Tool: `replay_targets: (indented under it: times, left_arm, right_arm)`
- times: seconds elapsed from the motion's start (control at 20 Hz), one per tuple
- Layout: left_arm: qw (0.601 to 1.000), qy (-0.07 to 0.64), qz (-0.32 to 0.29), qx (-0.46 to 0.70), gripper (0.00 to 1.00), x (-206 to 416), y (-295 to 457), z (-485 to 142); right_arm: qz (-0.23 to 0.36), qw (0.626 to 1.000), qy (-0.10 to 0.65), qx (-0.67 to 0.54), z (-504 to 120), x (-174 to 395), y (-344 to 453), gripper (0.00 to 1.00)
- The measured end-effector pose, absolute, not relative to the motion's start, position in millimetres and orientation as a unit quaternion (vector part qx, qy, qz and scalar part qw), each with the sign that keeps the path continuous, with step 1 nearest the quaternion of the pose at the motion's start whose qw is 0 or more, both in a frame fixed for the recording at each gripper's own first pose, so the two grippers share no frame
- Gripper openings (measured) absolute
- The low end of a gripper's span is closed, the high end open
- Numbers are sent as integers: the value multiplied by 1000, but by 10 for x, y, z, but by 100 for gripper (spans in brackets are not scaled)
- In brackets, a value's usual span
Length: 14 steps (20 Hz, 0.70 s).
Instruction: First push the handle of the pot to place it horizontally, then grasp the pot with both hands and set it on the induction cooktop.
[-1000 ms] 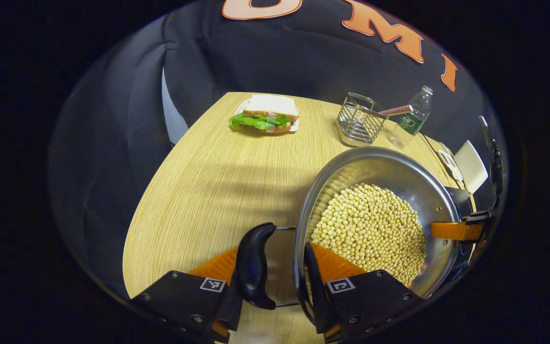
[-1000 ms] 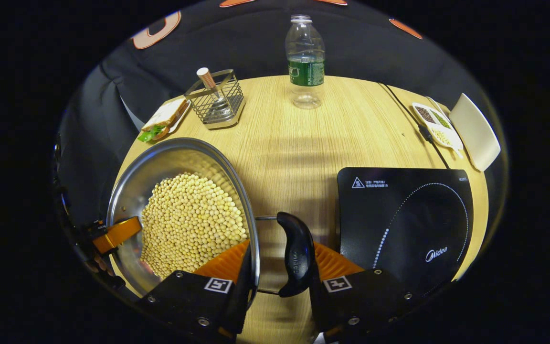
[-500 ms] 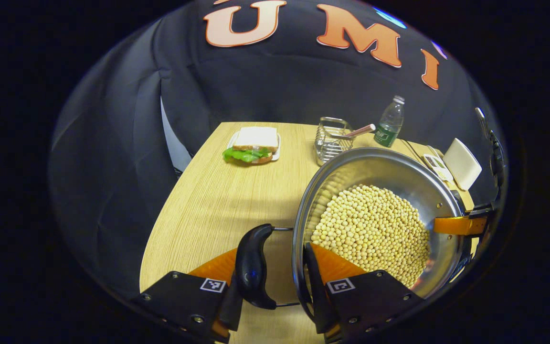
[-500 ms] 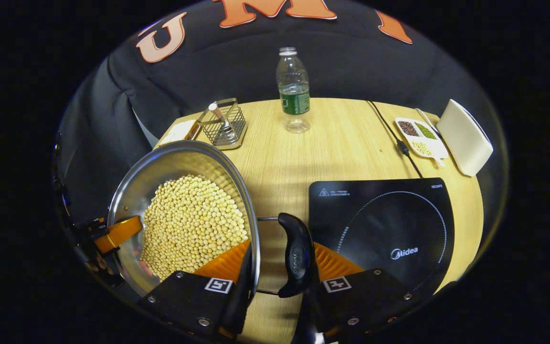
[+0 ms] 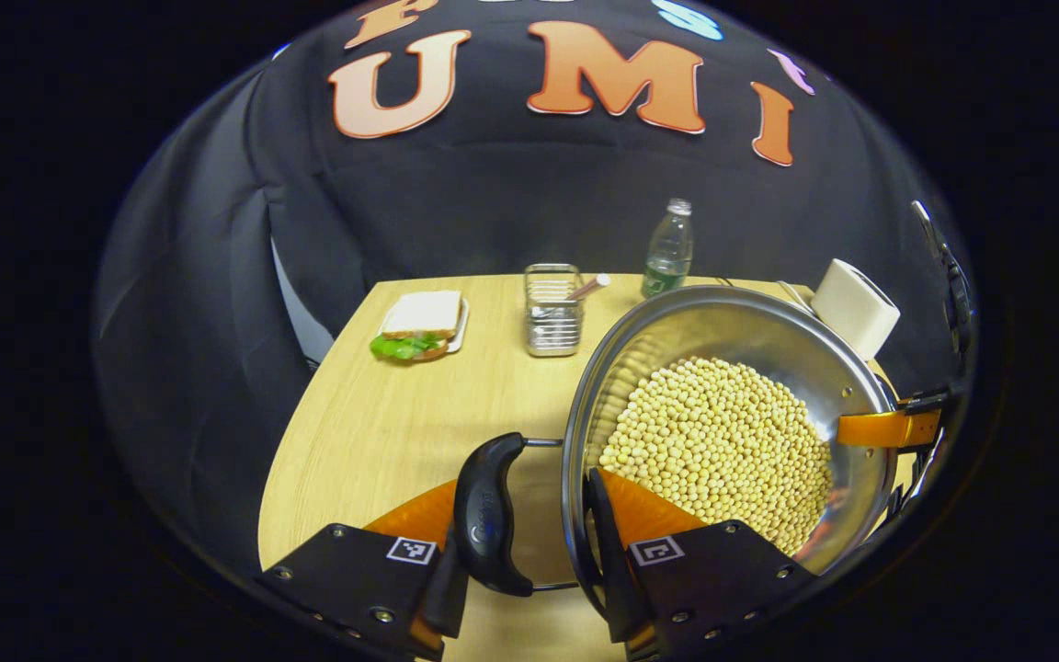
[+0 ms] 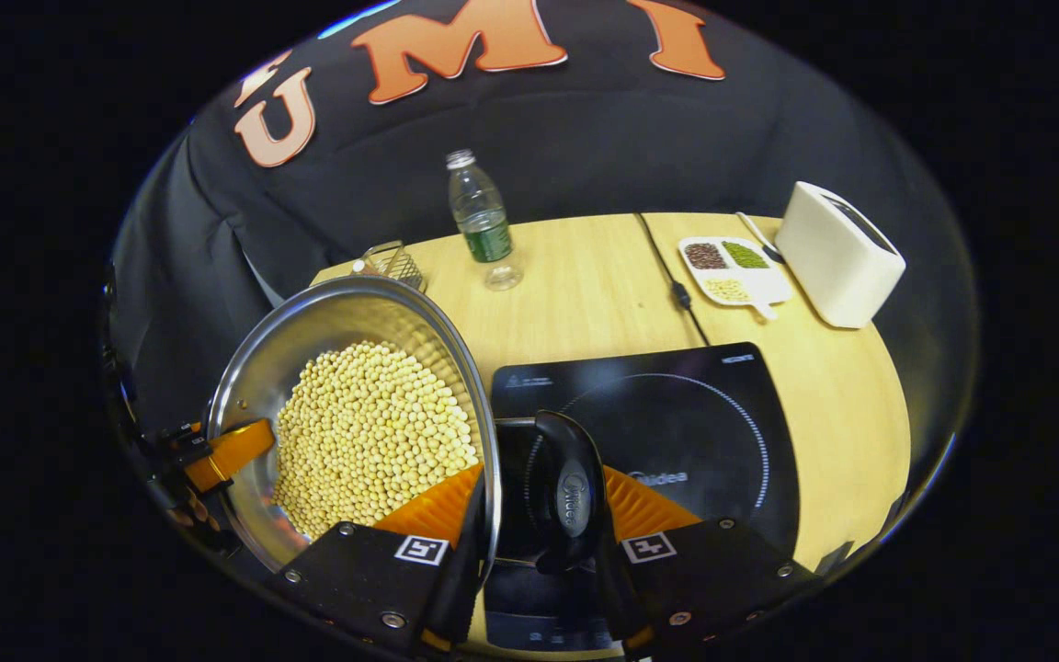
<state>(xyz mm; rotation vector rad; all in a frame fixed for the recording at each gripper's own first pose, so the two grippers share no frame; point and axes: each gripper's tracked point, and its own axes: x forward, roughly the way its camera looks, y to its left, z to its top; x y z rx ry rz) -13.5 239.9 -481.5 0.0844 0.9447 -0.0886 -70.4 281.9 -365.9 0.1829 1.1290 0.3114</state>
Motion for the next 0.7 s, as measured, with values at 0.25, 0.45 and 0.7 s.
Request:
replay_targets:
  times: [0.25, 0.45, 0.7]
  left_arm:
    - [891, 445, -71, 51, 61, -33, 2411, -4793]
    - [892, 439, -93, 59, 61, -18, 2416, -4801]
    - [889, 438, -119, 63, 61, 43, 2389, -4865]
  right_arm:
    - [118, 836, 526, 100, -3403, -715, 2495, 50]
    - [97, 841, 521, 107, -3282, -794, 2347, 50]
    - [72, 845, 519, 110, -3172, -884, 2298, 54]
